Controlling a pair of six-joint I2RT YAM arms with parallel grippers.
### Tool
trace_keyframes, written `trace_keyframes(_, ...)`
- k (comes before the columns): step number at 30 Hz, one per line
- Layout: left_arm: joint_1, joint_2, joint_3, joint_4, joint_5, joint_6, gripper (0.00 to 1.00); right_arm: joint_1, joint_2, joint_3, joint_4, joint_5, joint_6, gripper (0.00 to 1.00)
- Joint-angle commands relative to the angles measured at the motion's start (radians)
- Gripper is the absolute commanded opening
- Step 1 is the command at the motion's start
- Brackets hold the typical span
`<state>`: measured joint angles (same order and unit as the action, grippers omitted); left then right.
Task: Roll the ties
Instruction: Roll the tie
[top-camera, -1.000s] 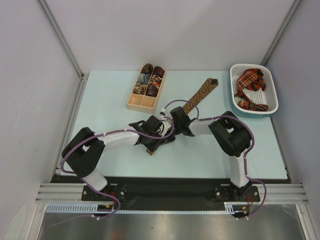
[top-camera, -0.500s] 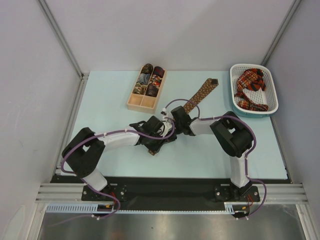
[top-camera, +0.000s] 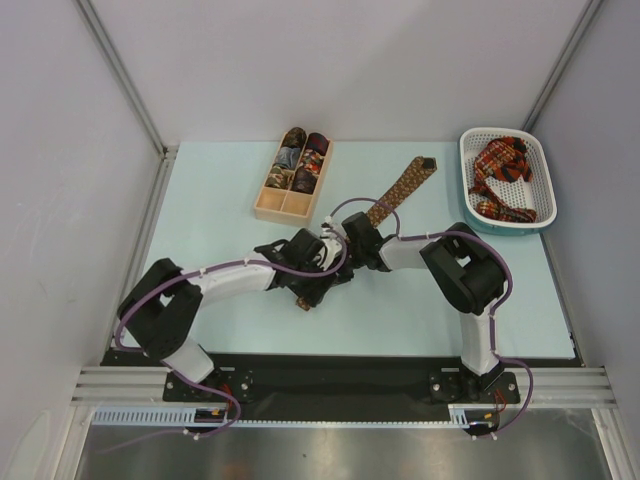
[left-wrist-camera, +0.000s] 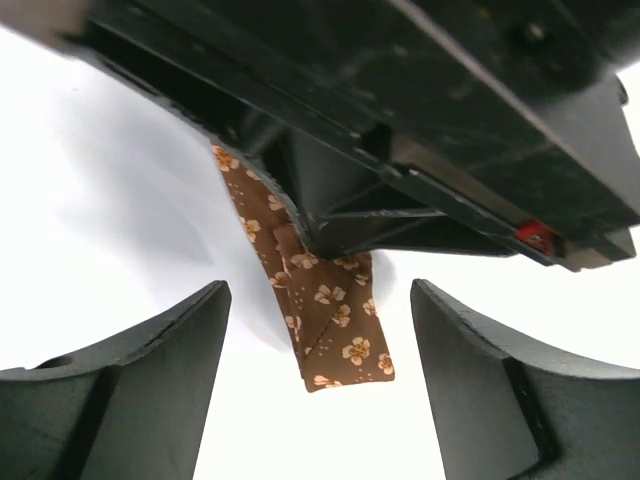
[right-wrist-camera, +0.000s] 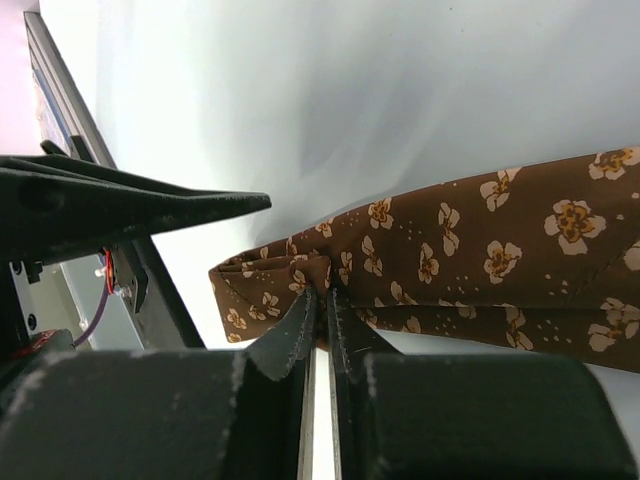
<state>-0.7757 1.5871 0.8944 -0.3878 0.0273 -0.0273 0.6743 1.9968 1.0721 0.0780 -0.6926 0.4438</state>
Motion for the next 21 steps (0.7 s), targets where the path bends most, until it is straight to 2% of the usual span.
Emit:
trace_keyframes(1,0.012,-0.009,0.035,0.030,-0.015,0.001,0.79,0.005,-0.026,0.022,0.014,-0.001,-0.014,0.07)
trace_keyframes(9,0.012,0.076,0.041,0.036,-0.024,0.006,0.74,0.004,-0.023,0.022,0.020,-0.008,-0.013,0.07)
trace_keyframes(14,0.009,0.102,0.054,0.035,-0.084,0.001,0.64,0.004,-0.015,0.025,0.028,-0.030,-0.007,0.08)
trace_keyframes(17,0.001,0.106,0.057,0.035,-0.070,0.006,0.54,0.002,-0.013,0.026,0.031,-0.036,-0.007,0.08)
trace_keyframes(21,-0.014,0.113,0.061,0.029,-0.046,0.012,0.49,0.002,-0.001,0.035,0.037,-0.047,-0.002,0.09)
